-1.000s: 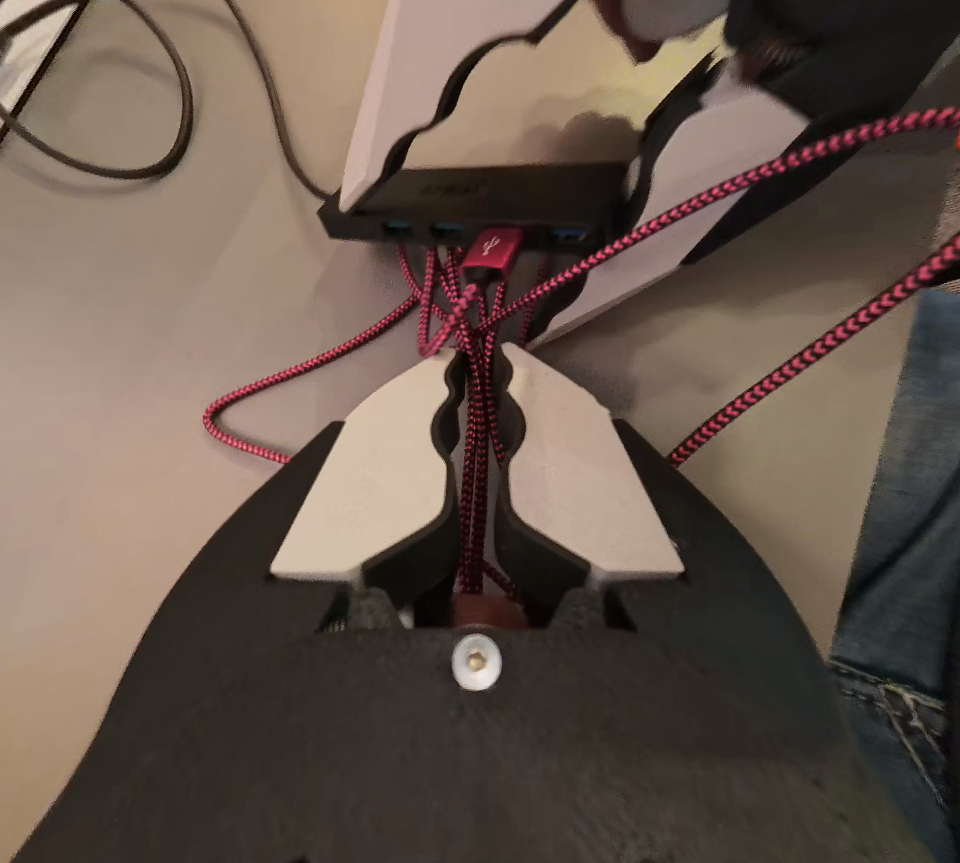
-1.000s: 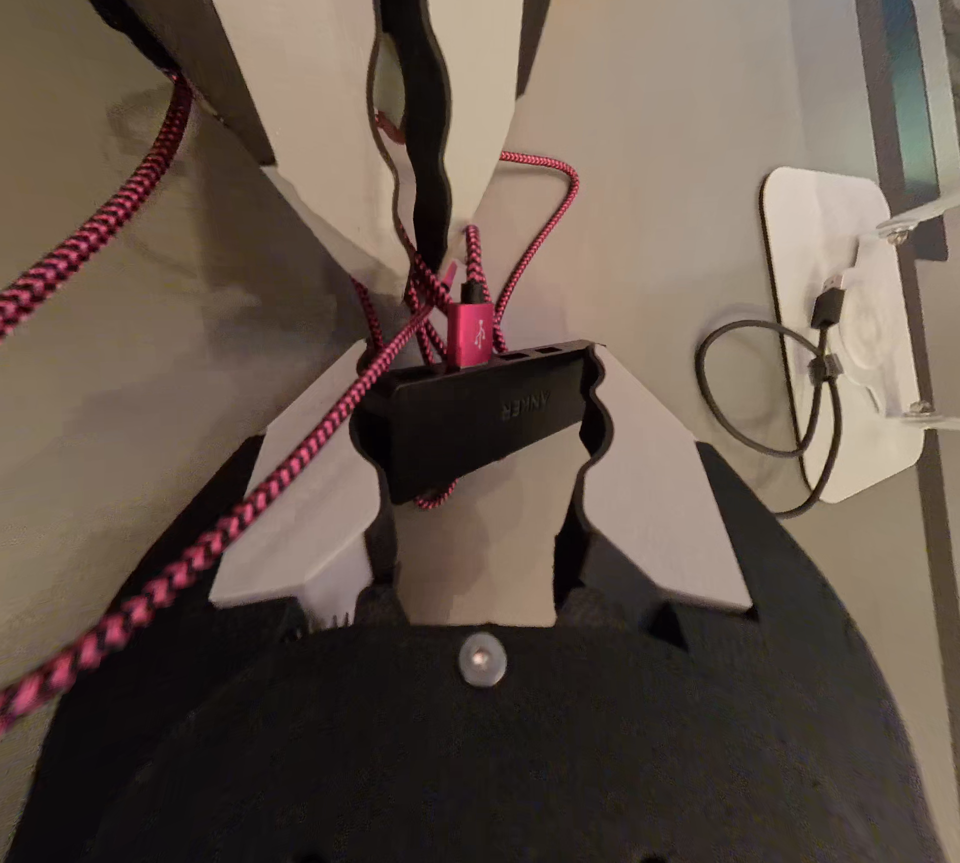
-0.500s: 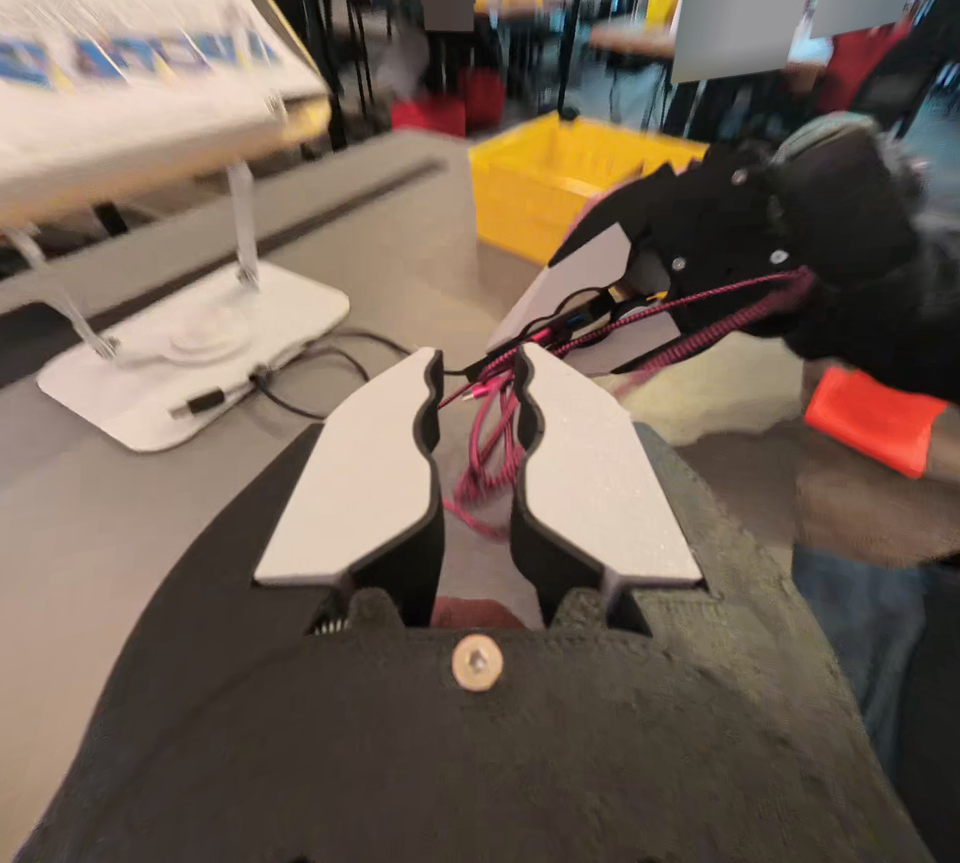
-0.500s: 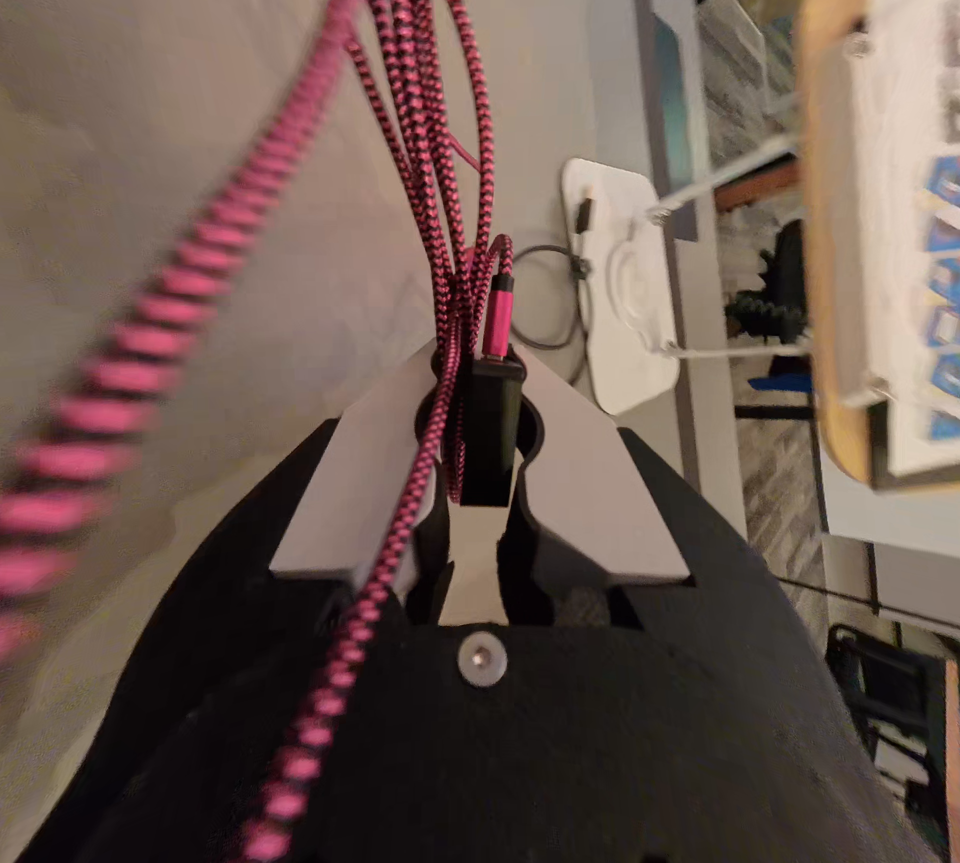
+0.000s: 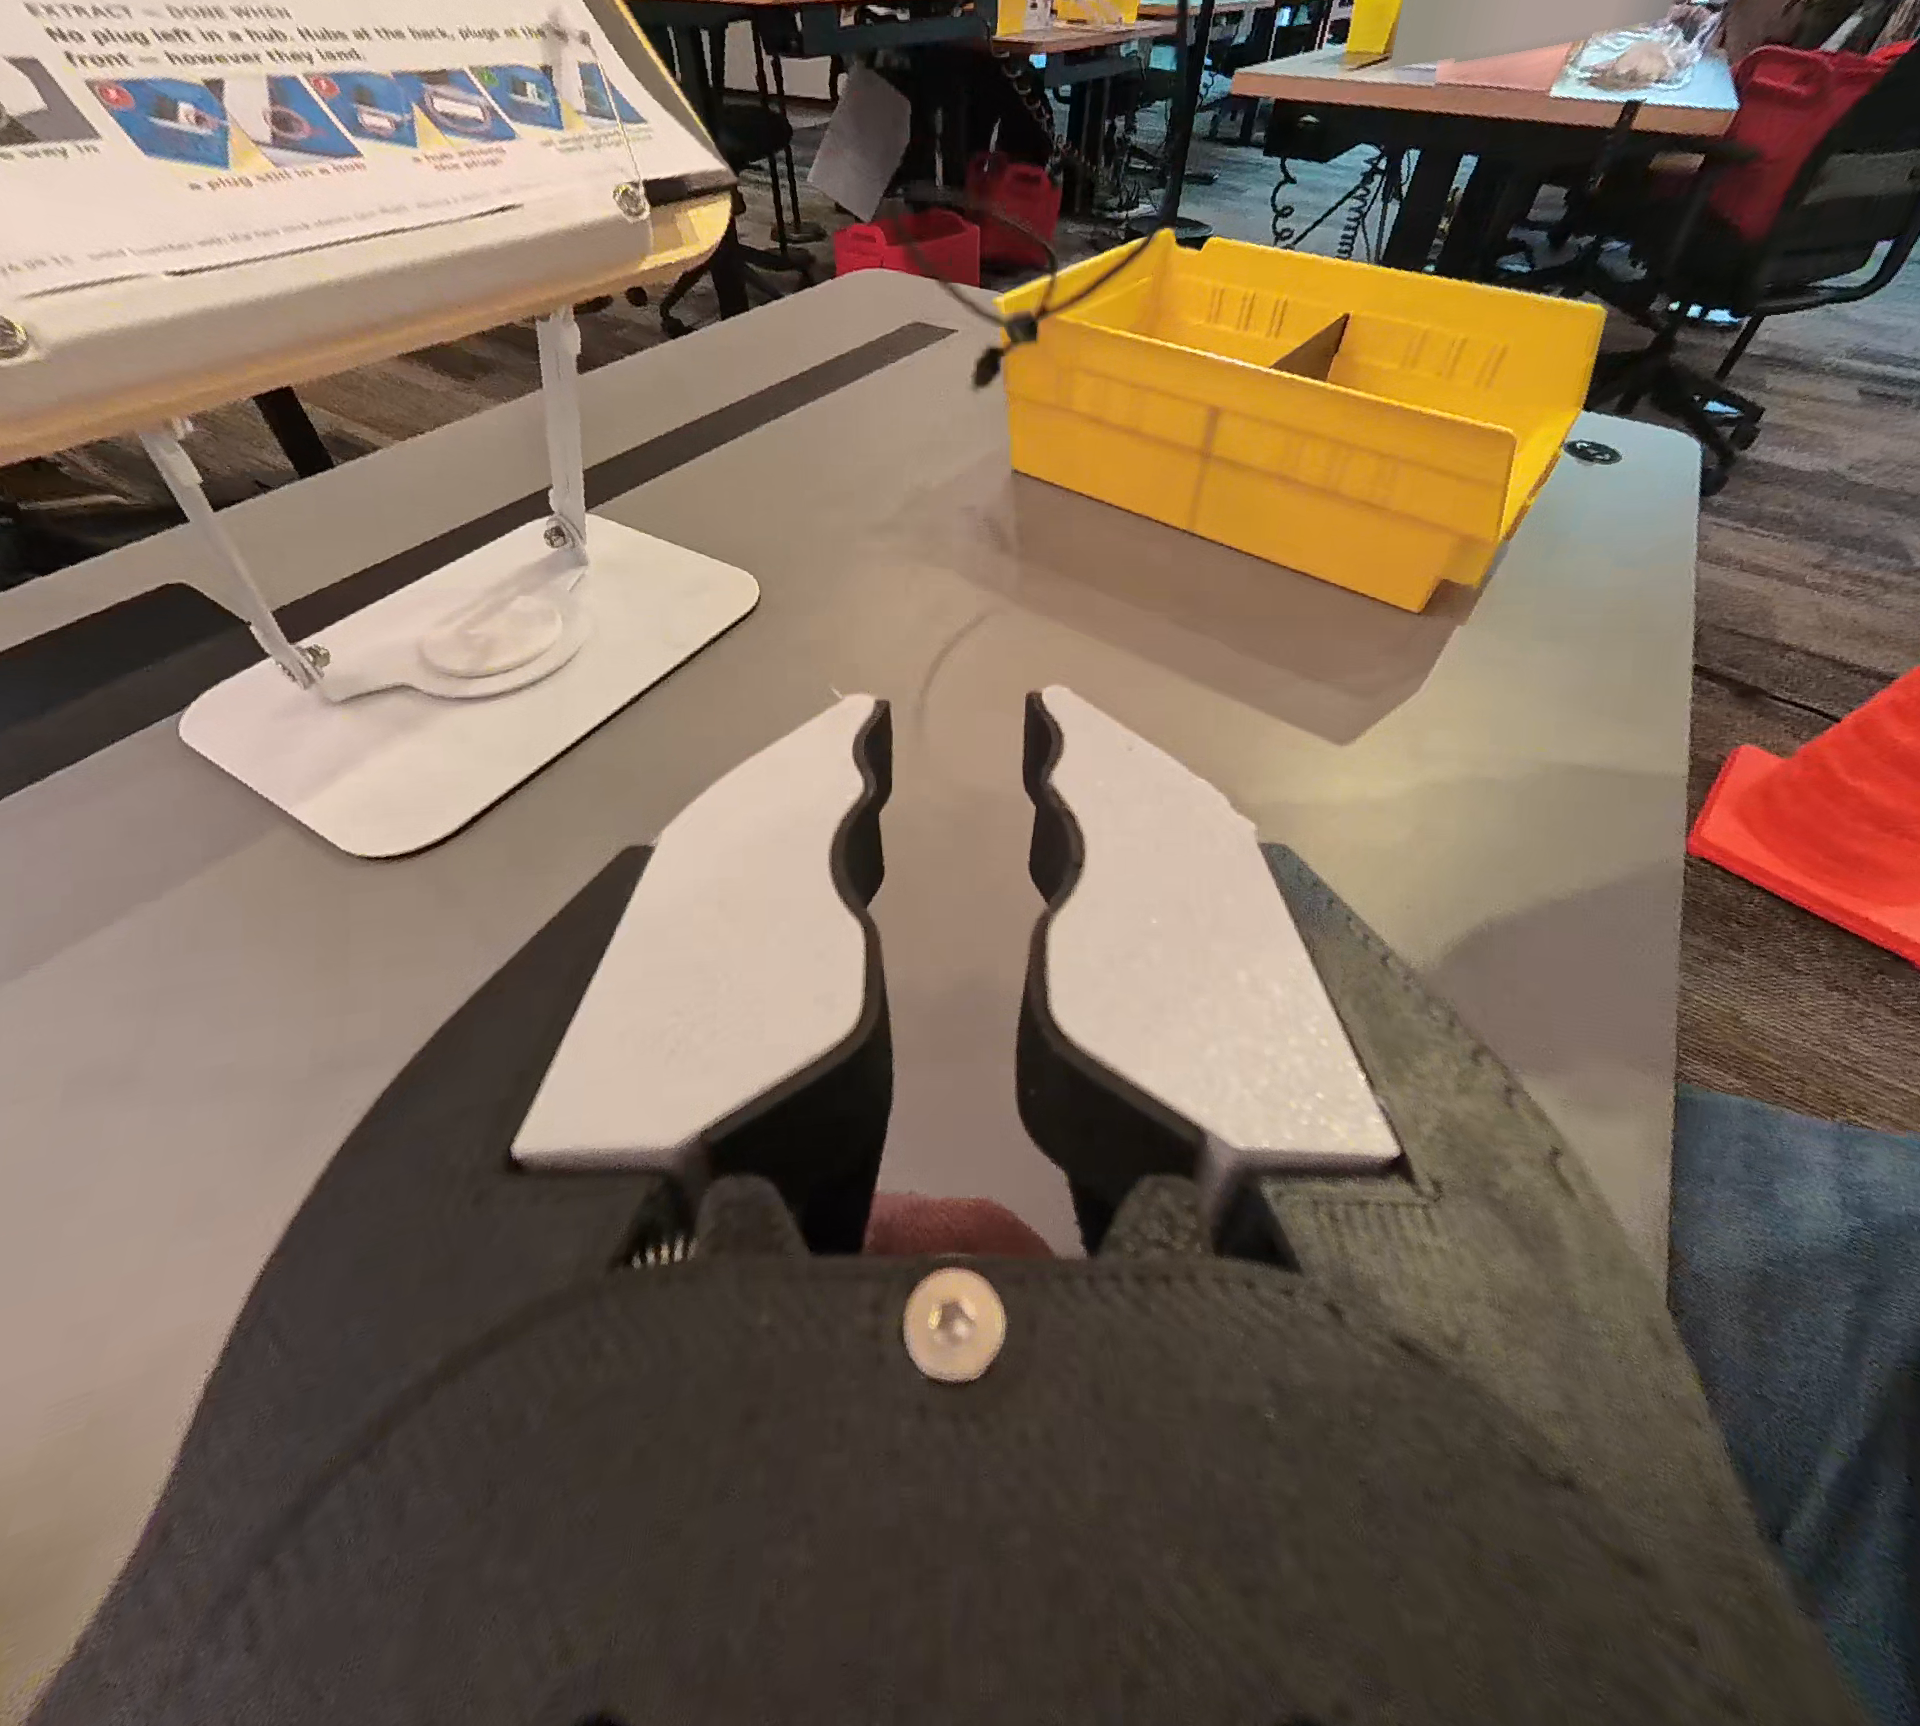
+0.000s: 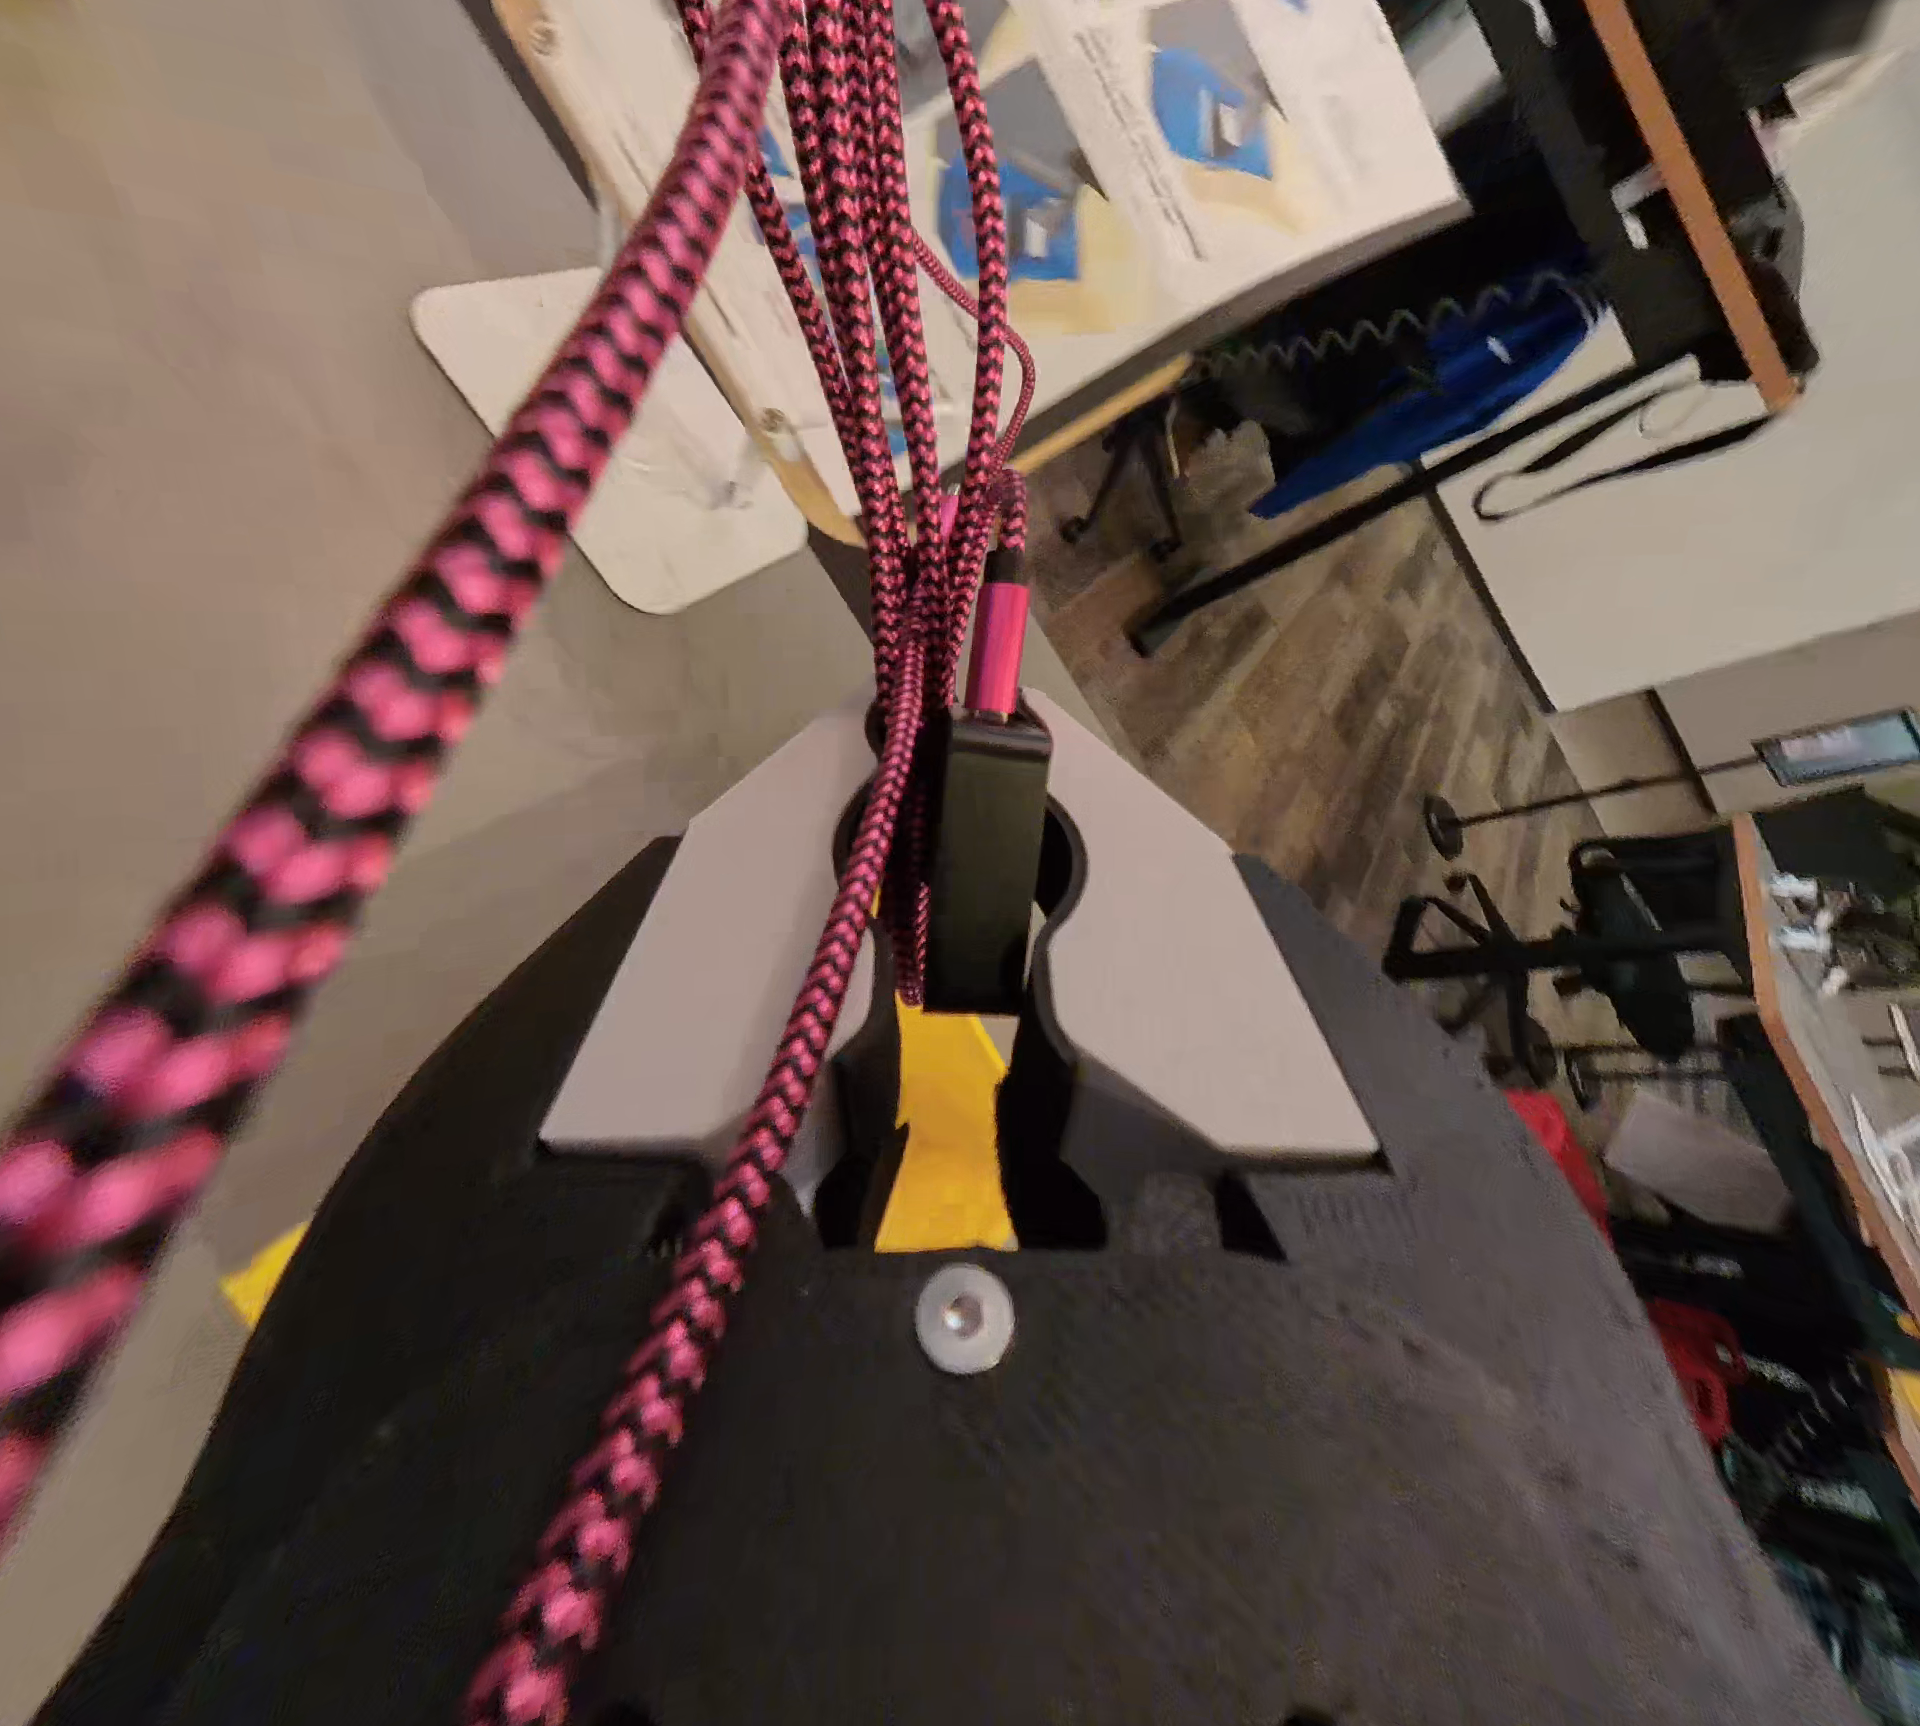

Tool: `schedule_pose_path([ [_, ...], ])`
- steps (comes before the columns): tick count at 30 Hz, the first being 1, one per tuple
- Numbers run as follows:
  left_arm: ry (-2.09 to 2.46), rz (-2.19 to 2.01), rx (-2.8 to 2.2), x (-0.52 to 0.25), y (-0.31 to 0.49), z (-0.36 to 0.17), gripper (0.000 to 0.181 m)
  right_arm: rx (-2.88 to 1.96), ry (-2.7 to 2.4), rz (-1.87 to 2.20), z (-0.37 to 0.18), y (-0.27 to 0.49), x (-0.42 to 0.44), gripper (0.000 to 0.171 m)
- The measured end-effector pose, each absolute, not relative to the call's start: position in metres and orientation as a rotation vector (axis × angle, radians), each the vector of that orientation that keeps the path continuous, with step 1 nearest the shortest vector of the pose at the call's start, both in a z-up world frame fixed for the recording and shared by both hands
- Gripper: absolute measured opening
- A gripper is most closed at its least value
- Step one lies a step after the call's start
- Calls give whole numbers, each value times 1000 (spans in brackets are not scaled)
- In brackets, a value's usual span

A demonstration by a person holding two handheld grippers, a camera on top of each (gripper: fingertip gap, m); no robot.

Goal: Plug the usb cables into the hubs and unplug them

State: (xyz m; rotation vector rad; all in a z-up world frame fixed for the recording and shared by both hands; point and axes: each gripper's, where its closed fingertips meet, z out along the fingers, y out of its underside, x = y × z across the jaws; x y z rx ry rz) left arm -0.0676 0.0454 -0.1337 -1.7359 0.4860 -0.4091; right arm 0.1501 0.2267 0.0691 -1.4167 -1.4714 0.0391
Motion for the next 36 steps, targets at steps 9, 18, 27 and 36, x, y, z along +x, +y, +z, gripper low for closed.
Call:
schedule_pose_path([
  [9,498,-416,-1798,-63,53,-158,24,-1684,-1401,49,85,263,223,15],
  [18,530,-418,-1865,-57,54,-181,26,-2107,-1325,263,-66,334,256,15],
  [27,526,-419,-1901,-59,61,-194,28,-2296,-1206,467,-161,364,270,15],
  [36,550,-410,-1930,-56,63,-206,29,-2425,-1292,173,-222,378,287,14],
])
